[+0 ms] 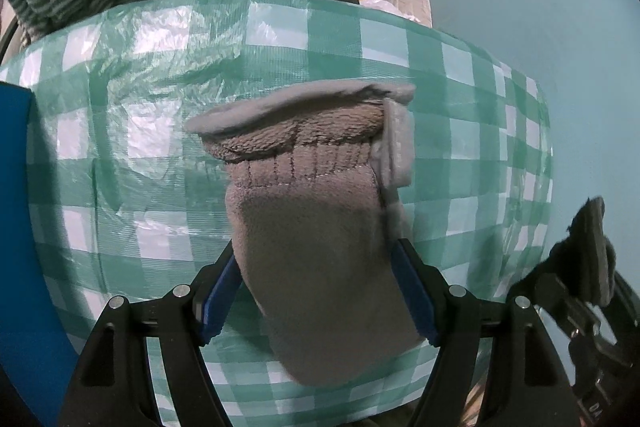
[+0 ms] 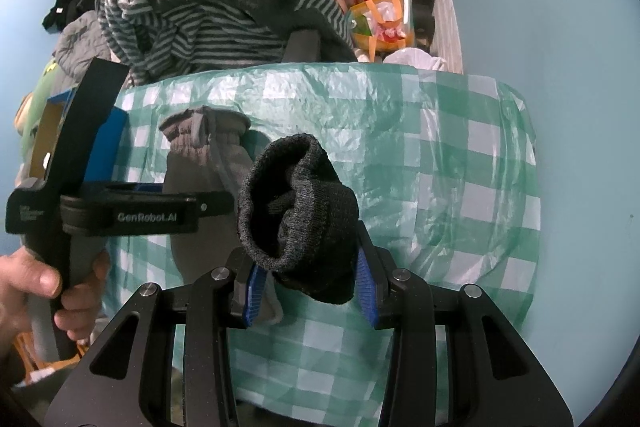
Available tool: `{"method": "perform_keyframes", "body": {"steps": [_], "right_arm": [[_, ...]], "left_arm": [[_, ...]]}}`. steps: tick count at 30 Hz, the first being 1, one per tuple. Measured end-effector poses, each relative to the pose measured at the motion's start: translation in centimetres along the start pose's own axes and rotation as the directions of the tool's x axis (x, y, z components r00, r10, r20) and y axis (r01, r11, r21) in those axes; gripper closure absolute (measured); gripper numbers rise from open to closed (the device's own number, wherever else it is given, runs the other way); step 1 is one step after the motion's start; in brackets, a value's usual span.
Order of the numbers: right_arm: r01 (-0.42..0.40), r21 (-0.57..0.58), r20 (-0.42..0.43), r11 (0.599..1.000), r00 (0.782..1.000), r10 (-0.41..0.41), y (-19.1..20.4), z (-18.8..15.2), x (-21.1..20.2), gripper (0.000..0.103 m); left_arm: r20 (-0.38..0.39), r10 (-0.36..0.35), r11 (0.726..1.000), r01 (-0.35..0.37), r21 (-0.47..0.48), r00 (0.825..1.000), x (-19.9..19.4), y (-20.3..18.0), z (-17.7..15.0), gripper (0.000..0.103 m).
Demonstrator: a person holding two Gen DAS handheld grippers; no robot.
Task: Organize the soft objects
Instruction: 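Close the left tool on the grey fuzzy mitten's cuff while the right tool holds the sock, then carry the grey mitten and dark sock over the cardboard box with both tools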
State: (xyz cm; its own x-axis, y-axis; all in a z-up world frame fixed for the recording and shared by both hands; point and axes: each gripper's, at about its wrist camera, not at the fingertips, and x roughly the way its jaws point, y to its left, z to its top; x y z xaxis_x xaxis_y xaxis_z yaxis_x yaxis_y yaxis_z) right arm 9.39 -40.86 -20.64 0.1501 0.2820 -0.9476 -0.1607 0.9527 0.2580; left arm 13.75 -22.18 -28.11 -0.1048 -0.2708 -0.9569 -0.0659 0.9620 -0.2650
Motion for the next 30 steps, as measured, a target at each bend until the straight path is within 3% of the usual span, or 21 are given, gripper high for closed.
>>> {"method": "perform_keyframes", "body": {"steps": [3,6,8,11,20,30], "right_arm": [[-0.001,0.004,0.0,1.0,1.0,0.001,-0.1,-0.1,-0.1,0.064],[-0.001,0.005,0.0,1.0,1.0,0.001,-0.2,-0.2,-0.1,0.064],[-0.002,0.003,0.001,1.0,1.0,0.002,-0.2,-0.3,-0.1,0.064],[-0.002,0.005,0.002,1.0,1.0,0.002,-0.2,-0.3,-0.2,0.064],[0.005,-0.013,0.011,1.0,1.0,-0.005,0.6,-0.4,-0.8,0.064],[0.01,-0.043,0.03,0.999,1.0,-0.009,2.3,-0.8,-2.1,0.064]], "left_arm": [[0.003,-0.008,1.0,0.008,-0.016,1.0,0.3,-0.1,0.0,0.028],[0.009,0.002,1.0,-0.002,0.003,1.0,0.2,-0.6,-0.1,0.047],[0.007,0.011,1.0,-0.011,0.016,1.0,0.2,-0.6,-0.2,0.069],[0.013,0.002,1.0,-0.002,0.029,1.0,-0.2,-0.5,-0.3,0.081],[0.064,0.088,0.987,-0.096,0.13,0.994,-2.3,-1.3,-1.1,0.087],[0.189,0.181,0.938,-0.227,0.261,0.965,-6.5,-3.1,-3.1,0.088]]}}
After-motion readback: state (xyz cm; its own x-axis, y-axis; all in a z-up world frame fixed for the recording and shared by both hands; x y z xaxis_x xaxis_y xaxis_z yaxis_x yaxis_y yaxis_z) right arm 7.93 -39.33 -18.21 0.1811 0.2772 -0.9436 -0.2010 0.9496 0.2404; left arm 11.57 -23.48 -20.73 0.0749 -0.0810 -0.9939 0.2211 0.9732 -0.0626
